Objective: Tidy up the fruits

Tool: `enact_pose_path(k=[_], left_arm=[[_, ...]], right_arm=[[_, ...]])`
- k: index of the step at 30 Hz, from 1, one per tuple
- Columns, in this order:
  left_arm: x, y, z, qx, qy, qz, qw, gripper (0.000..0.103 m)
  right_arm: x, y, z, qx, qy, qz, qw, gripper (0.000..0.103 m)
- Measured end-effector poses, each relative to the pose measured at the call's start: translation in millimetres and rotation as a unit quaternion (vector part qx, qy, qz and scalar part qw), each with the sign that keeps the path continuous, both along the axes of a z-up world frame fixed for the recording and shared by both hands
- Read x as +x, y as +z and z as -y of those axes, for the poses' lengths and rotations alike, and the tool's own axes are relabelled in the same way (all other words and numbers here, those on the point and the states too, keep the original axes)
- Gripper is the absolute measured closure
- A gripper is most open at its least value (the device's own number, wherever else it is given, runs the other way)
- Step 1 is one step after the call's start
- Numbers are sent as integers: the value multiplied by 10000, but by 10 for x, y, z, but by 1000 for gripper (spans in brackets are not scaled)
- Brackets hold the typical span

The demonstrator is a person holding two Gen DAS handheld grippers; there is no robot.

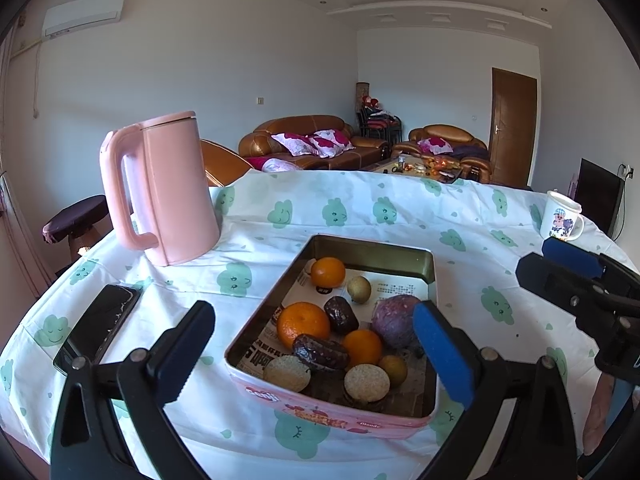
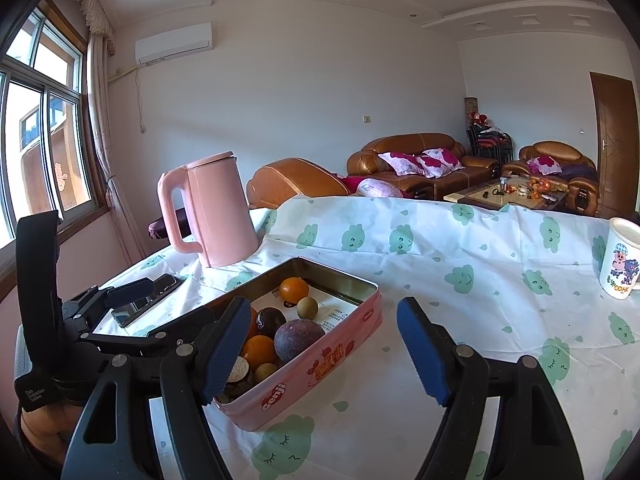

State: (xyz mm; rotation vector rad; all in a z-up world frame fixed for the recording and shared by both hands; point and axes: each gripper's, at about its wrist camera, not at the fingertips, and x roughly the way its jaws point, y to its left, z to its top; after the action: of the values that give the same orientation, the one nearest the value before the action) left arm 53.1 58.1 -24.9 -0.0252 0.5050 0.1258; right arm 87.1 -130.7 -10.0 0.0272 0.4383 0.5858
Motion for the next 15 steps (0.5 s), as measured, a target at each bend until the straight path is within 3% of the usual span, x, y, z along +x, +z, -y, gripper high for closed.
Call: enact_pose_path(k=[15], left_arm=[[-47,119,76,3,-8,122,9999,0]], right_arm=[[-21,23,137,114,-101,62,9999,26]])
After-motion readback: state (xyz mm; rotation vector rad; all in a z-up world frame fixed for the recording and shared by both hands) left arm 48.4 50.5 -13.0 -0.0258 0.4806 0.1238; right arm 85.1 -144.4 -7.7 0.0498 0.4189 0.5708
